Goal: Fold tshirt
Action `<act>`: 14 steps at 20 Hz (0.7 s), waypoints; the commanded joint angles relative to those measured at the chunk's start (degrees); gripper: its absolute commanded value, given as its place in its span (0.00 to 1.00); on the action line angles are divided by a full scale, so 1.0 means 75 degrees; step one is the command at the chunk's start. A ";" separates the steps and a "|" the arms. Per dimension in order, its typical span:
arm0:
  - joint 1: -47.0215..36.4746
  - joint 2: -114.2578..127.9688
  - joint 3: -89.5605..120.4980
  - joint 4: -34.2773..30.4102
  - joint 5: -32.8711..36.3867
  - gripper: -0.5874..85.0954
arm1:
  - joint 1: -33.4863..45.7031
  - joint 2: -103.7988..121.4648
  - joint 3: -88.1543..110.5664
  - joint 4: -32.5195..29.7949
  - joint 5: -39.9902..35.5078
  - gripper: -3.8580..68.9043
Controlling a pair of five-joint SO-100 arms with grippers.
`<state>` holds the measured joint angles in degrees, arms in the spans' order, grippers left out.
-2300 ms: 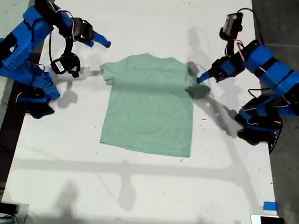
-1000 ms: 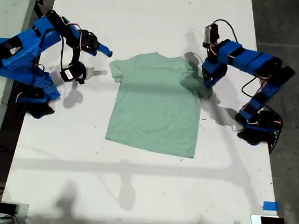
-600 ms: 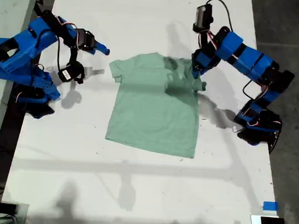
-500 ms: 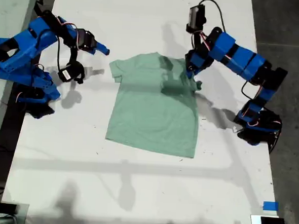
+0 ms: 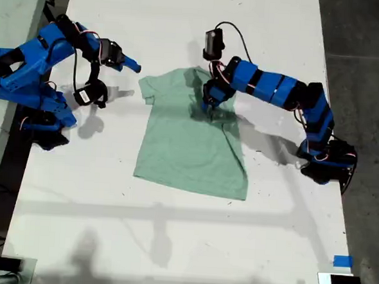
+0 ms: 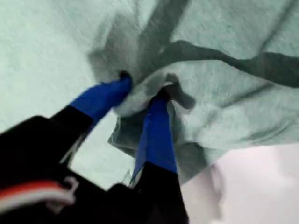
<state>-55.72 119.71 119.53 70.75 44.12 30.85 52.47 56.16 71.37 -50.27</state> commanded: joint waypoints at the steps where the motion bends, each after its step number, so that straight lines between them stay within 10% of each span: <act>1: 0.0199 0.0012 -0.0492 -0.0047 -0.0094 0.29 | -0.0270 0.0035 -0.1301 -0.0188 -0.0176 0.49; 9: 0.0387 -0.0023 -0.1148 0.0539 0.0023 0.33 | 0.0059 0.3035 -0.0633 0.2883 -0.0574 0.38; 14: 0.0539 -0.0738 -0.2238 0.1172 0.0199 0.34 | 0.0164 0.5578 0.2016 0.2742 -0.0434 0.36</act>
<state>-52.91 115.40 108.11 78.22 44.30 31.82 85.25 66.53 93.34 -54.05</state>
